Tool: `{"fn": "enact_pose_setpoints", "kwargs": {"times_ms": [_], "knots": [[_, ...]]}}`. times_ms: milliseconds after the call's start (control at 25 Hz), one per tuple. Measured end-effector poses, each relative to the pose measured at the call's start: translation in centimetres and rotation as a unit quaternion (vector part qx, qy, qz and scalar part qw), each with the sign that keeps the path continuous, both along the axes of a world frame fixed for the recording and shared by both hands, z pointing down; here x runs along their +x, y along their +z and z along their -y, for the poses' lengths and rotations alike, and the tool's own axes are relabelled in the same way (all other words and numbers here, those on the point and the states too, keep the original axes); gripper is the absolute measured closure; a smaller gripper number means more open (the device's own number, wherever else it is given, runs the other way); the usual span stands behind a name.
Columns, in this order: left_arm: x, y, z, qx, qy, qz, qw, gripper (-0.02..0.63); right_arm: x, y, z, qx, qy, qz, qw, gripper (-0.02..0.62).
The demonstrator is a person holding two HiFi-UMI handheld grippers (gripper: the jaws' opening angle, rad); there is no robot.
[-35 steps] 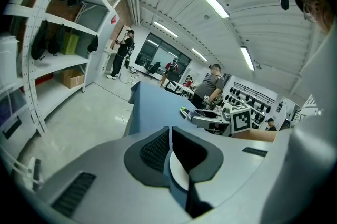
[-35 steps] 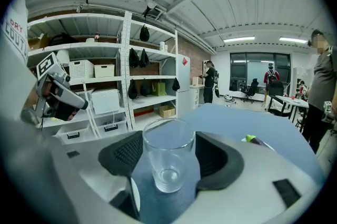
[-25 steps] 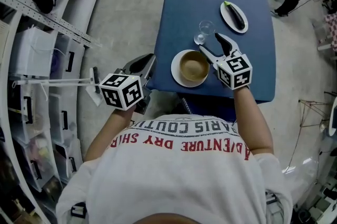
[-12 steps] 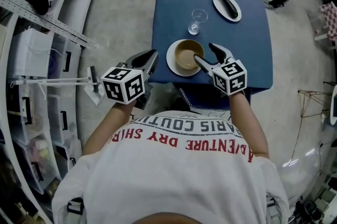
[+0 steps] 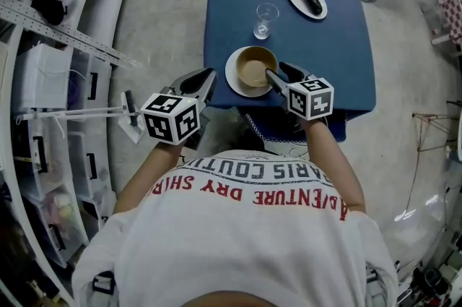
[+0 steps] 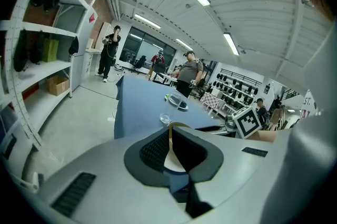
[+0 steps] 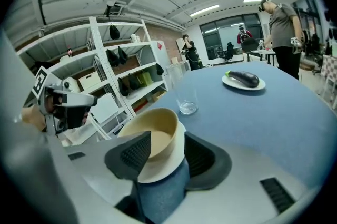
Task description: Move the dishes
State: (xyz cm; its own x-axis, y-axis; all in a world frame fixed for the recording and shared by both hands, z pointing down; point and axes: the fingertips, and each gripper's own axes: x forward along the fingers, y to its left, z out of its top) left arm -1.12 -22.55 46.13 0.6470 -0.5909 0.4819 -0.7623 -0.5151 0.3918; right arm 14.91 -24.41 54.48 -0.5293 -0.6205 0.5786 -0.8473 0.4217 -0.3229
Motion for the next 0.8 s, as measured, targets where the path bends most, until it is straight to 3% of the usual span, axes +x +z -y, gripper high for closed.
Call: {"fn": "enact_pose_setpoints", "kwargs": {"times_ms": [200, 560, 800], "knots": [[-0.2, 0.0, -0.4, 0.002, 0.0, 0.005, 1.0, 0.568, -0.2, 0.0, -0.1, -0.017, 0.018, 0.021, 0.999, 0.44], [-1.2, 0.1, -0.4, 0.005, -0.009, 0.006, 0.9999, 0.568, -0.3, -0.5, 0.3, -0.003, 0.033, 0.0, 0.999, 0.541], [-1.2, 0.1, -0.7, 0.005, -0.007, 0.003, 1.0, 0.568, -0.3, -1.2, 0.2, -0.001, 0.041, 0.008, 0.999, 0.563]]}}
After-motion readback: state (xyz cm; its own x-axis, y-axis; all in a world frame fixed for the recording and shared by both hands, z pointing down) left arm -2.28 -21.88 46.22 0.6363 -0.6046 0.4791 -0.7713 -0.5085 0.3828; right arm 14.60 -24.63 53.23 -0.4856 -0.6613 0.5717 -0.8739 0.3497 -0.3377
